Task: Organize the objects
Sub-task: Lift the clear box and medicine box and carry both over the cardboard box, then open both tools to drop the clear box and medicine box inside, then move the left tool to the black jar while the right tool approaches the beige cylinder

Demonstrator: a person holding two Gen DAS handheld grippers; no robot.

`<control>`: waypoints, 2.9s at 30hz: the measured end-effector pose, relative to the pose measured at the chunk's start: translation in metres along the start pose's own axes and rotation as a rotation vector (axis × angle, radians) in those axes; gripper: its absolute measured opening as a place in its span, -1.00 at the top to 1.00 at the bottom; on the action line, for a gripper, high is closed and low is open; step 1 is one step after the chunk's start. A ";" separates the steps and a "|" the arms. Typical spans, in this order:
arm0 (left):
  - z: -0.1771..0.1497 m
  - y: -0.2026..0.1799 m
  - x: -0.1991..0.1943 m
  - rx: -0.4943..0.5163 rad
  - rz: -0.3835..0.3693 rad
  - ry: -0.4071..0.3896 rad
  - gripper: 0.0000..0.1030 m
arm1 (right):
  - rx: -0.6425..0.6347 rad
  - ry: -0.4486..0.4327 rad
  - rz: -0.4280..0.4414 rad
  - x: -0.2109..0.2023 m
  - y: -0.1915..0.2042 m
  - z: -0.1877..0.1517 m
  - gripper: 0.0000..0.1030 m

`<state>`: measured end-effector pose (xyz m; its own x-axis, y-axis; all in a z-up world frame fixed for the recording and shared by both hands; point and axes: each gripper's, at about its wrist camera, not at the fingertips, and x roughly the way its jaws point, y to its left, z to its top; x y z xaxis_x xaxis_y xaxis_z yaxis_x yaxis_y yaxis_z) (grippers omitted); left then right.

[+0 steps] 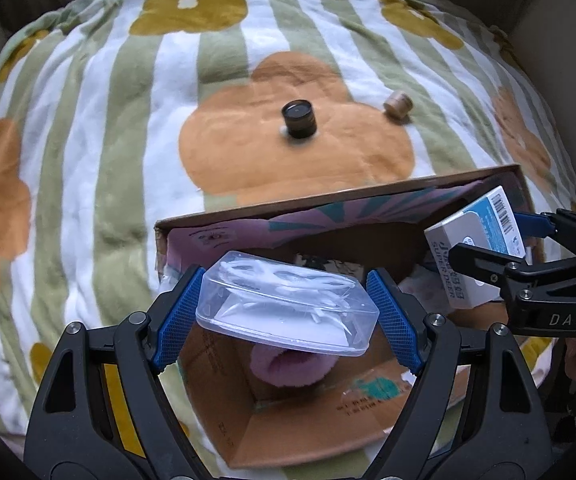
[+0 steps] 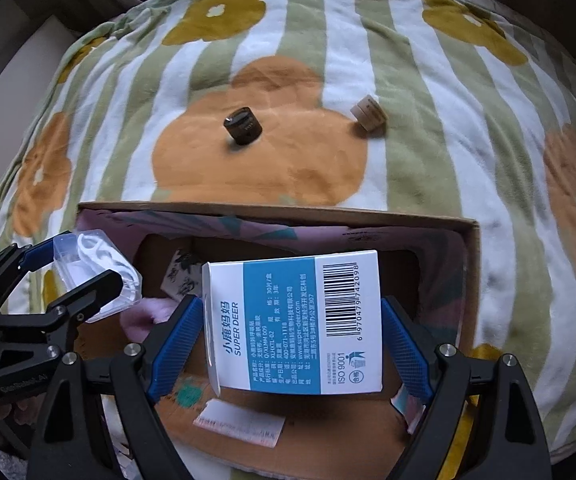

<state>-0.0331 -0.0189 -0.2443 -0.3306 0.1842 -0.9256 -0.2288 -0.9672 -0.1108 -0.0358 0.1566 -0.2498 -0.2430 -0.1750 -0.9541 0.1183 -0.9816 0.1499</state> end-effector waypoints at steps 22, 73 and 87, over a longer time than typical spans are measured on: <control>-0.014 -0.009 0.004 0.088 0.023 0.064 -0.96 | 0.058 -0.034 0.040 -0.001 -0.008 -0.003 -0.99; 0.114 -0.008 -0.014 -0.020 0.015 0.009 -0.92 | 0.199 -0.138 0.109 -0.052 -0.063 0.101 -0.99; 0.157 -0.010 0.063 0.013 -0.019 0.120 -0.70 | 0.372 -0.041 0.167 0.017 -0.095 0.142 -0.97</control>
<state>-0.1952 0.0303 -0.2451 -0.2146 0.1795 -0.9601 -0.2464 -0.9611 -0.1247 -0.1878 0.2358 -0.2430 -0.2887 -0.3302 -0.8986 -0.1954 -0.8985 0.3930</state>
